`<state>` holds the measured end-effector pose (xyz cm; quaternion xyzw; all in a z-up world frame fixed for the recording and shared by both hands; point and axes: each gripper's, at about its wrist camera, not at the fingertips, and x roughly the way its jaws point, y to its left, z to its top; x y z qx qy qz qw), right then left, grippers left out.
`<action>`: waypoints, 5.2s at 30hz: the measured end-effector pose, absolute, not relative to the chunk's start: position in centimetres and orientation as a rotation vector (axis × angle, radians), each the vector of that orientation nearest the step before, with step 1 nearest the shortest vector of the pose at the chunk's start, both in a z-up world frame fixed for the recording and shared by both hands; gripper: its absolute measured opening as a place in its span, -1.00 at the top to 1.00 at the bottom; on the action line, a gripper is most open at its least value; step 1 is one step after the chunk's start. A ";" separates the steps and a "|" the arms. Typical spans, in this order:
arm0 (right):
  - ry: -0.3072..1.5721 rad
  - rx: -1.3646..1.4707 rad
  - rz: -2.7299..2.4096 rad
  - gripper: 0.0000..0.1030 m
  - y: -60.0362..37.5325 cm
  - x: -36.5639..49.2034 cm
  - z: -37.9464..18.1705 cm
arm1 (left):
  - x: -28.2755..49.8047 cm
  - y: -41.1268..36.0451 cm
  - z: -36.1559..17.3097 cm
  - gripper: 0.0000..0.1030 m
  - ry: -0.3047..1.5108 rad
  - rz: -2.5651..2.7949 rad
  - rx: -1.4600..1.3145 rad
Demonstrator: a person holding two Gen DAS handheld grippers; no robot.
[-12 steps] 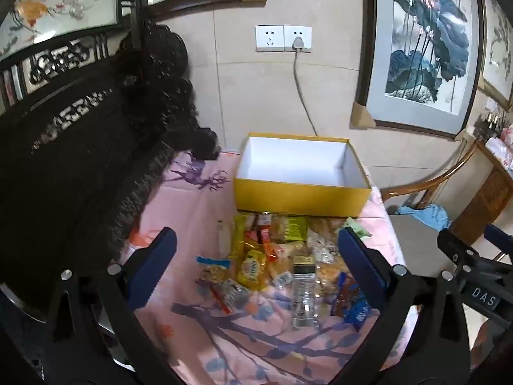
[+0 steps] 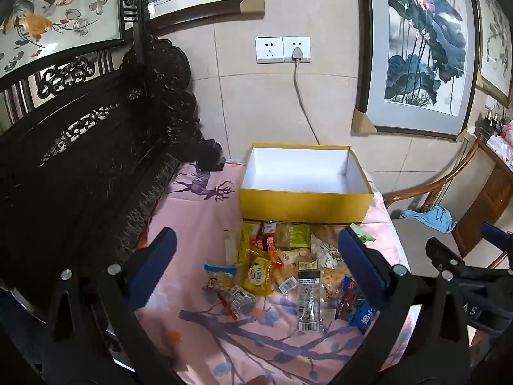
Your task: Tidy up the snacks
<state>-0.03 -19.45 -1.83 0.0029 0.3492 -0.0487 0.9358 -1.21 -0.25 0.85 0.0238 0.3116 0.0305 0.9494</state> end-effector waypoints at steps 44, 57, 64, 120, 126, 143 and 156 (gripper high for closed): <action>0.648 0.059 -0.053 -0.97 -18.9 -1.1 -0.3 | -1.1 0.2 0.0 -0.96 0.679 0.022 0.087; 0.637 0.070 -0.056 -0.97 -19.2 -1.2 0.0 | -0.8 -0.5 0.1 -0.96 0.676 0.015 0.126; 0.634 0.076 -0.056 -0.97 -19.3 -1.3 0.1 | -1.4 -0.2 0.9 -0.96 0.645 -0.009 0.091; 1.067 -0.216 0.566 0.40 -20.6 7.1 -24.7 | 5.3 -5.5 -23.3 -0.96 0.961 0.070 0.110; 1.076 -0.147 0.515 0.40 -23.5 5.2 -24.7 | 6.6 -8.5 -27.1 -0.96 1.008 0.003 0.255; 0.971 0.251 0.500 0.81 -28.4 3.9 -18.1 | 5.4 -7.5 -23.5 0.37 0.972 -0.121 -0.031; 0.993 -0.371 0.353 -0.97 -19.7 0.9 -24.7 | 8.0 -3.6 -22.0 0.35 1.014 -0.218 -0.010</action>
